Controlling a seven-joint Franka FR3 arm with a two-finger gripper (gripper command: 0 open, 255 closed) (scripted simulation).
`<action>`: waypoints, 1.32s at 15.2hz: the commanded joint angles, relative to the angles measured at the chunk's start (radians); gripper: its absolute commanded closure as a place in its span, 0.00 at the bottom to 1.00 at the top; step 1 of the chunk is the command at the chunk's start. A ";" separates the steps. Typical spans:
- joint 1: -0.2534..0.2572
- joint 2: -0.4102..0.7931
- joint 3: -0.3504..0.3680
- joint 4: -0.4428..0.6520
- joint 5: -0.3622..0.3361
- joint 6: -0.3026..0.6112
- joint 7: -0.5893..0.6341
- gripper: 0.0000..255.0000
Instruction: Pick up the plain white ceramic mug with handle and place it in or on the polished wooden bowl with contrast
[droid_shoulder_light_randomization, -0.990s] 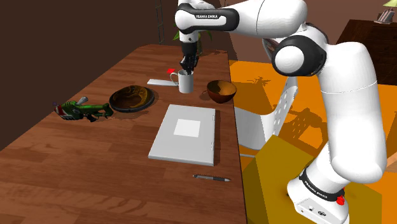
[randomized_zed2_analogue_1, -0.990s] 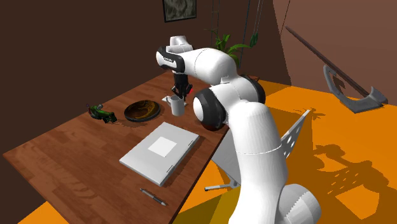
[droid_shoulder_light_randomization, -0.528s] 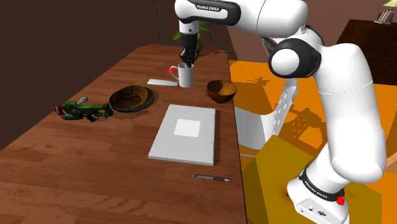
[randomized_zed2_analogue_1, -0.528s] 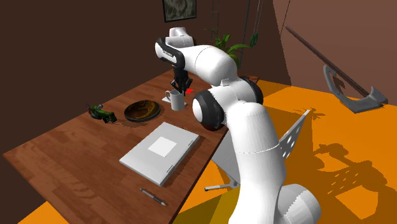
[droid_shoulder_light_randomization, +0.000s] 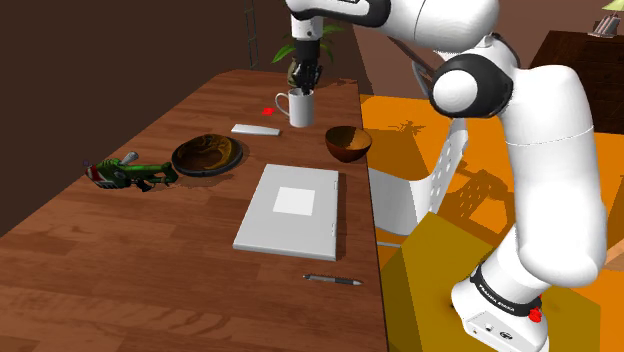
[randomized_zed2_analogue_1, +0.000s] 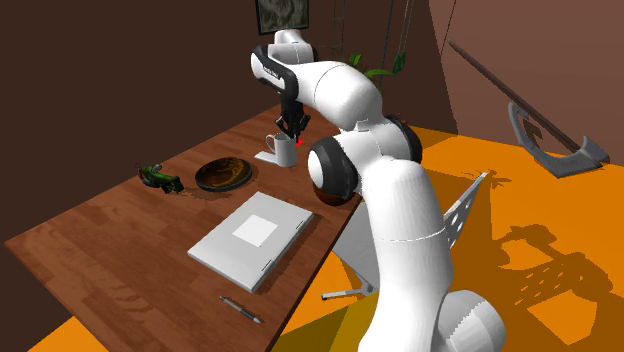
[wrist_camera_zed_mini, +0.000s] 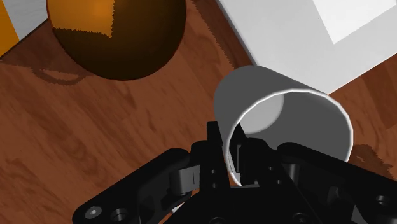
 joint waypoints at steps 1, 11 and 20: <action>-0.025 -0.054 -0.007 -0.074 0.000 0.020 -0.033 1.00; -0.156 -0.251 -0.063 -0.320 0.000 0.069 -0.221 1.00; -0.166 -0.289 -0.070 -0.478 -0.002 0.189 -0.241 1.00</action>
